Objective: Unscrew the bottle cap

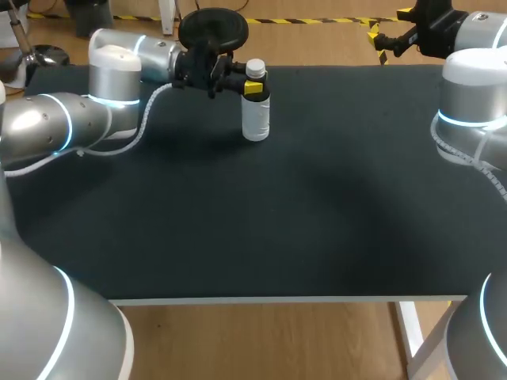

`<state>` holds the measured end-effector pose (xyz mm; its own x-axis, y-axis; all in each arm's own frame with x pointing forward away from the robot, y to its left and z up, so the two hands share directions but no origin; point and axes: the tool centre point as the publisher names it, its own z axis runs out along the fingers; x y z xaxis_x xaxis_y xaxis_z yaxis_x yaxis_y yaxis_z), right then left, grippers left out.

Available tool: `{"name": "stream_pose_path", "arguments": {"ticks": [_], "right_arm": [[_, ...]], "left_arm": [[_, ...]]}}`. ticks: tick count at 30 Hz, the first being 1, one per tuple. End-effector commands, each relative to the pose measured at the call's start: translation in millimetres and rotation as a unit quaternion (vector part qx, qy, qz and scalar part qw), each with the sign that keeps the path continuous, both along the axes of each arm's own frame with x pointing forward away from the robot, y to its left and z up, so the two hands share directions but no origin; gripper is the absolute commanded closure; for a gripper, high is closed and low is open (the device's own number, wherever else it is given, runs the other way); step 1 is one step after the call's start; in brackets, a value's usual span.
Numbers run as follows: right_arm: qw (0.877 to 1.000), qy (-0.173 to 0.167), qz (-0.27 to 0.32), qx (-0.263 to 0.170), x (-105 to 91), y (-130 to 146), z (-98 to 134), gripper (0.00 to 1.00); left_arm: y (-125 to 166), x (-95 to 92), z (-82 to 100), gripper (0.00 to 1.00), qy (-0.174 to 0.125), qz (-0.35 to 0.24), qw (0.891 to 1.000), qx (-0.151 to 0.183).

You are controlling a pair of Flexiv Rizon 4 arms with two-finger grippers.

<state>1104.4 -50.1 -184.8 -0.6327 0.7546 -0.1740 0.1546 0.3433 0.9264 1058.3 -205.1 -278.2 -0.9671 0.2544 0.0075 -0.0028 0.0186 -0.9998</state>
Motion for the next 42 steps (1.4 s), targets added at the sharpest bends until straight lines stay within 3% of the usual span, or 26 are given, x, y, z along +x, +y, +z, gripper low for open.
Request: {"name": "stream_pose_path", "arguments": {"ticks": [1,42], "right_arm": [[1.000,0.000,0.000,0.000,-0.2,-0.2,0.2,0.00],[1.000,0.000,0.000,0.000,-0.2,-0.2,0.2,0.00]], "left_arm": [[1.2,1.5,-0.9,1.00,0.003,0.000,1.000,-0.001],[4.5,1.8,-3.0,1.00,0.006,0.003,1.000,-0.001]]}}
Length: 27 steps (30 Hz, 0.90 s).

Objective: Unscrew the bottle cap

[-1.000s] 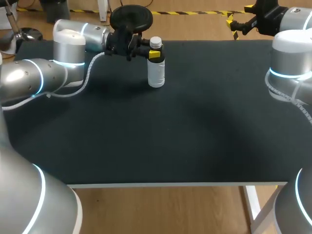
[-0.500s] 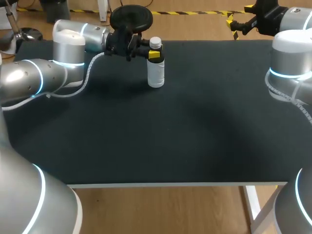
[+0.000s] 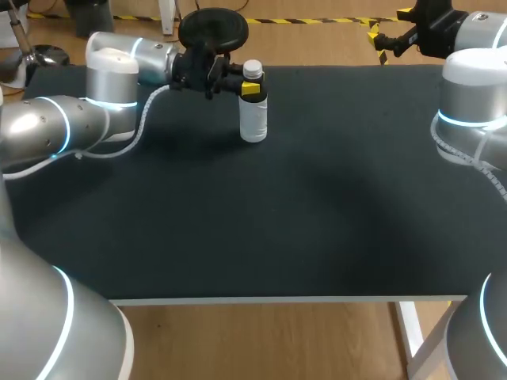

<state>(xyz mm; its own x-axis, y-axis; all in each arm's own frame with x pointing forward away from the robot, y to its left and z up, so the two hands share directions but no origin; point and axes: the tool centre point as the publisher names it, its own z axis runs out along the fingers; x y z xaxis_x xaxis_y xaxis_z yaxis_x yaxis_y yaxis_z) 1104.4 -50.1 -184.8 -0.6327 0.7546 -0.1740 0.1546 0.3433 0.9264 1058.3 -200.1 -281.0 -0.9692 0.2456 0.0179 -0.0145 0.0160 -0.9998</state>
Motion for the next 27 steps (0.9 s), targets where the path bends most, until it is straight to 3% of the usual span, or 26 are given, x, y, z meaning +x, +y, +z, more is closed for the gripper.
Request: {"name": "stream_pose_path", "arguments": {"ticks": [1,10,27], "right_arm": [[1.000,0.000,0.000,0.000,-0.2,-0.2,0.2,0.00],[0.999,-0.013,0.021,0.025,-0.5,32.0,3.0,0.00],[0.996,-0.035,0.013,0.077,-39.0,100.8,0.7,0.00]], "left_arm": [[-0.5,1.8,-0.1,1.00,0.001,-0.002,1.000,0.000],[-0.5,1.8,-0.1,1.00,0.001,-0.002,1.000,0.000],[-0.5,1.8,-0.1,1.00,0.001,-0.002,1.000,0.000]]}}
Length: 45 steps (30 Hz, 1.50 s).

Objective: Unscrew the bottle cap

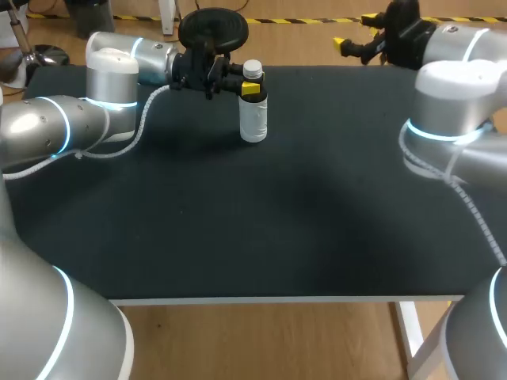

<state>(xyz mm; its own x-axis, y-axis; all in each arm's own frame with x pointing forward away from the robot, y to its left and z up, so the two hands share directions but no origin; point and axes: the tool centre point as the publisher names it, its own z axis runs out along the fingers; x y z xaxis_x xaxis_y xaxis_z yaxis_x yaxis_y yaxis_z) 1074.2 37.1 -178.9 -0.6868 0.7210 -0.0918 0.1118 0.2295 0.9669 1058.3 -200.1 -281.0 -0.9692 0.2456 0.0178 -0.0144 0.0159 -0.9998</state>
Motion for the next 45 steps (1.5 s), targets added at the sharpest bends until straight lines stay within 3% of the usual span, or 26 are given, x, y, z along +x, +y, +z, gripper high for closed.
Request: {"name": "stream_pose_path", "arguments": {"ticks": [1,12,21,30,45], "right_arm": [[0.999,-0.021,-0.027,0.015,-10.0,17.5,-5.0,0.00],[0.998,-0.008,-0.054,0.007,-24.7,55.2,-8.4,0.00],[0.999,0.015,-0.034,0.012,-35.8,104.8,-21.9,0.00],[0.999,0.031,-0.004,0.014,-38.0,141.5,-33.4,0.00],[0.998,0.049,0.033,0.025,-30.6,179.8,-50.2,0.00]], "left_arm": [[-0.6,1.8,-0.1,1.00,0.001,-0.002,1.000,0.000],[-0.6,1.8,-0.1,1.00,0.001,-0.002,1.000,0.000],[-0.6,1.8,-0.1,1.00,0.001,-0.002,1.000,0.000],[-0.6,1.8,-0.1,1.00,0.001,-0.002,1.000,0.000],[-0.6,1.8,-0.1,1.00,0.001,-0.002,1.000,0.000]]}}
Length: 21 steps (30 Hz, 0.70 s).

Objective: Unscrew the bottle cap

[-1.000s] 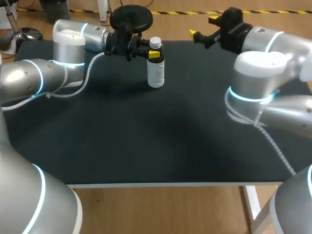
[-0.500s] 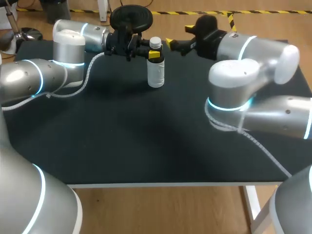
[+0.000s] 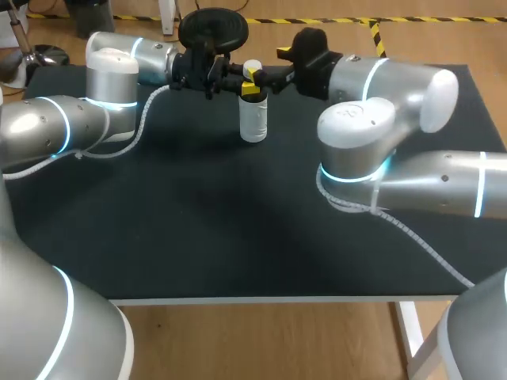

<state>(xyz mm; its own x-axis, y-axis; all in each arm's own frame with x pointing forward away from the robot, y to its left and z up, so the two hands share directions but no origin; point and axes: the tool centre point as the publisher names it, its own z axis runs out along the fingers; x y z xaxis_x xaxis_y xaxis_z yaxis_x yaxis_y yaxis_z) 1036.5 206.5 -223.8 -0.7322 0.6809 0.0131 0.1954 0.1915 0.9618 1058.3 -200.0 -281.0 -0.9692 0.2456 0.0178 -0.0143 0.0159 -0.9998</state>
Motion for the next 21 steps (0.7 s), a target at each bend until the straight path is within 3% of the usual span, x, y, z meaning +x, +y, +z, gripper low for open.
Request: {"name": "stream_pose_path", "arguments": {"ticks": [1,21], "right_arm": [[1.000,0.000,0.007,0.001,7.7,12.9,-6.0,0.00],[1.000,0.018,0.021,-0.006,23.2,24.8,-19.8,0.00]], "left_arm": [[-0.6,1.8,-0.1,1.00,0.001,-0.002,1.000,0.000],[-0.6,1.8,-0.1,1.00,0.001,-0.002,1.000,0.000]]}}
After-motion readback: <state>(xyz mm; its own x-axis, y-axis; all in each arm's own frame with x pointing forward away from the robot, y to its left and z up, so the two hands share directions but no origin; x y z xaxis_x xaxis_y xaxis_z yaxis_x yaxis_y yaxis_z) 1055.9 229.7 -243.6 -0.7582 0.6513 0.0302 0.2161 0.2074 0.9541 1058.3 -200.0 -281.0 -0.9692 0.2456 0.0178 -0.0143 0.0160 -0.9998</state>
